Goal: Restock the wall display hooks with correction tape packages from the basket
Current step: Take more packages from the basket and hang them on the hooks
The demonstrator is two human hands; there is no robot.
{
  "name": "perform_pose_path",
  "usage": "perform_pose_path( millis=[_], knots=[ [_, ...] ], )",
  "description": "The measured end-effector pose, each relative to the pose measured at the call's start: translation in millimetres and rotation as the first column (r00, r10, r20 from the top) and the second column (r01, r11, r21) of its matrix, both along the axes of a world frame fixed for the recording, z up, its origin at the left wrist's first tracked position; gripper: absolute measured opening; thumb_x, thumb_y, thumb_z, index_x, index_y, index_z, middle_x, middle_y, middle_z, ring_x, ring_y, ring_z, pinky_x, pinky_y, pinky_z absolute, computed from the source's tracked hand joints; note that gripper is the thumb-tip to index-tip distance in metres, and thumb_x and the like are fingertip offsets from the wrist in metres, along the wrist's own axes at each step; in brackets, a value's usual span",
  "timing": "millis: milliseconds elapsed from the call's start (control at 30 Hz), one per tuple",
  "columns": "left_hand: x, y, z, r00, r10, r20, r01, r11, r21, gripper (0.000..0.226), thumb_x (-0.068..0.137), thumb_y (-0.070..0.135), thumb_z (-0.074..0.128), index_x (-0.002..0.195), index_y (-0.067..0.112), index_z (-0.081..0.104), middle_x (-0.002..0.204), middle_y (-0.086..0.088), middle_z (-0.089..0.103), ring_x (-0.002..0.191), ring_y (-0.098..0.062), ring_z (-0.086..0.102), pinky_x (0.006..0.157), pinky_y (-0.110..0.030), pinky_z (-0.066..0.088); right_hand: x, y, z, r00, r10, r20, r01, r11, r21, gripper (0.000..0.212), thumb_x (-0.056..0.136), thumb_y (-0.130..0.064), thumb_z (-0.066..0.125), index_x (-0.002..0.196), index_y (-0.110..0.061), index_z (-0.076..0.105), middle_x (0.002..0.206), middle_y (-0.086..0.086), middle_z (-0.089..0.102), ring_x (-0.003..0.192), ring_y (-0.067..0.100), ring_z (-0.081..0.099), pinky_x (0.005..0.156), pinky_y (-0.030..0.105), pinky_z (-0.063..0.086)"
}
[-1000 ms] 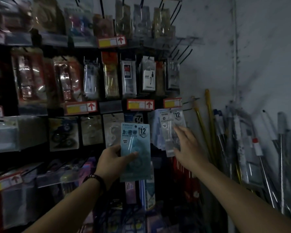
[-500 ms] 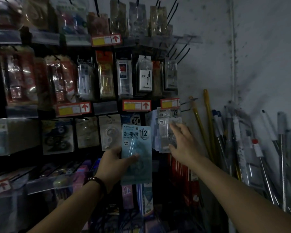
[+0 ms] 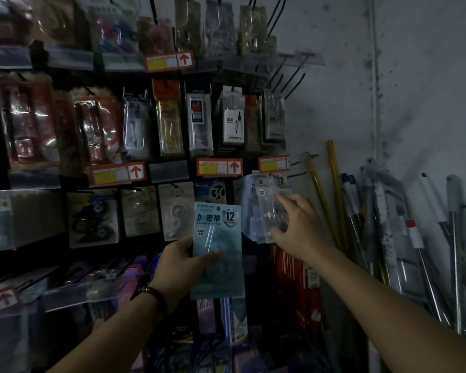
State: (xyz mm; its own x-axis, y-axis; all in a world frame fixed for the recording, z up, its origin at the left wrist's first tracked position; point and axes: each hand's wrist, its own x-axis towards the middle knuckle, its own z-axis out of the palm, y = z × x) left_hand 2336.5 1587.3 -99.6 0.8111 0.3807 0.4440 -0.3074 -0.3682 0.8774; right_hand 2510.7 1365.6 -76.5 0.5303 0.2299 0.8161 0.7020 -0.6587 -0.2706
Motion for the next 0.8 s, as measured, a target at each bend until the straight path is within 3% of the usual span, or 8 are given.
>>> perform_pose_path(
  millis=[167,300,400,533,600,667,800],
  knots=[
    [4.0,0.5,-0.9,1.000,-0.003,-0.003,0.003,1.000,-0.016,0.023,0.089,0.021,0.083,0.111,0.021,0.076,0.101,0.006,0.083,0.093,-0.016,0.080,0.088,-0.047,0.065,6.3,4.8,4.7,0.998,-0.057,-0.025,0.054,0.991,-0.122,0.090,0.086,-0.041,0.075,0.160,-0.031,0.025,0.151,-0.006,0.028,0.137,0.022,0.042,0.105,0.048,0.051],
    [7.8,-1.0,-2.3,1.000,-0.001,0.002,0.001,0.999,-0.036,0.025,0.088,0.019,0.084,0.112,0.016,0.077,0.099,0.004,0.083,0.090,-0.017,0.081,0.084,-0.043,0.066,18.9,21.5,-0.7,0.995,-0.091,-0.030,0.086,0.986,-0.144,0.089,0.083,-0.021,0.080,0.151,-0.030,0.024,0.145,0.003,0.032,0.128,0.026,0.049,0.090,0.044,0.059],
    [8.9,-0.1,-2.6,1.000,0.008,-0.002,-0.008,0.999,-0.043,0.027,0.086,0.020,0.085,0.112,0.017,0.077,0.101,0.004,0.083,0.092,-0.016,0.081,0.087,-0.046,0.066,24.3,27.0,-5.6,0.993,-0.115,-0.036,0.110,0.988,-0.108,0.089,0.080,-0.014,0.080,0.149,-0.029,0.024,0.142,0.005,0.029,0.126,0.029,0.050,0.092,0.045,0.059],
    [10.2,-5.2,-0.3,0.999,0.030,0.018,-0.029,0.998,-0.057,0.026,0.085,0.022,0.086,0.110,0.020,0.077,0.101,0.004,0.083,0.093,-0.017,0.080,0.088,-0.047,0.065,-10.0,23.4,-17.1,0.987,0.080,0.142,-0.073,0.996,-0.051,0.059,0.090,-0.041,0.063,0.140,-0.028,0.036,0.140,-0.001,0.031,0.118,0.021,0.052,0.089,0.042,0.059],
    [11.3,-13.4,1.8,0.999,0.021,0.030,-0.019,0.997,-0.070,0.026,0.086,0.021,0.085,0.110,0.019,0.077,0.103,0.002,0.082,0.094,-0.018,0.080,0.088,-0.046,0.065,-37.5,18.4,-26.3,0.969,0.182,0.168,-0.162,0.978,-0.129,0.069,0.088,-0.057,0.056,0.147,-0.029,0.035,0.141,-0.005,0.034,0.120,0.017,0.050,0.092,0.038,0.057],
    [13.1,-25.4,4.6,0.999,0.013,0.040,-0.010,0.997,-0.078,0.024,0.086,0.022,0.086,0.107,0.019,0.077,0.102,0.001,0.082,0.093,-0.017,0.079,0.086,-0.043,0.066,-58.9,13.8,-36.2,0.961,0.244,0.129,-0.213,0.952,-0.219,0.088,0.085,-0.067,0.060,0.157,-0.029,0.027,0.147,-0.008,0.033,0.125,0.014,0.048,0.095,0.036,0.056],
    [17.5,-50.4,6.8,0.998,-0.036,0.053,0.039,0.997,-0.060,0.016,0.088,0.021,0.084,0.103,0.020,0.077,0.099,0.001,0.081,0.090,-0.016,0.079,0.080,-0.038,0.066,-73.0,7.7,-50.6,0.963,0.249,0.103,-0.220,0.948,-0.230,0.104,0.081,-0.064,0.072,0.164,-0.029,0.019,0.153,-0.012,0.028,0.137,0.013,0.042,0.102,0.035,0.054]
  ],
)
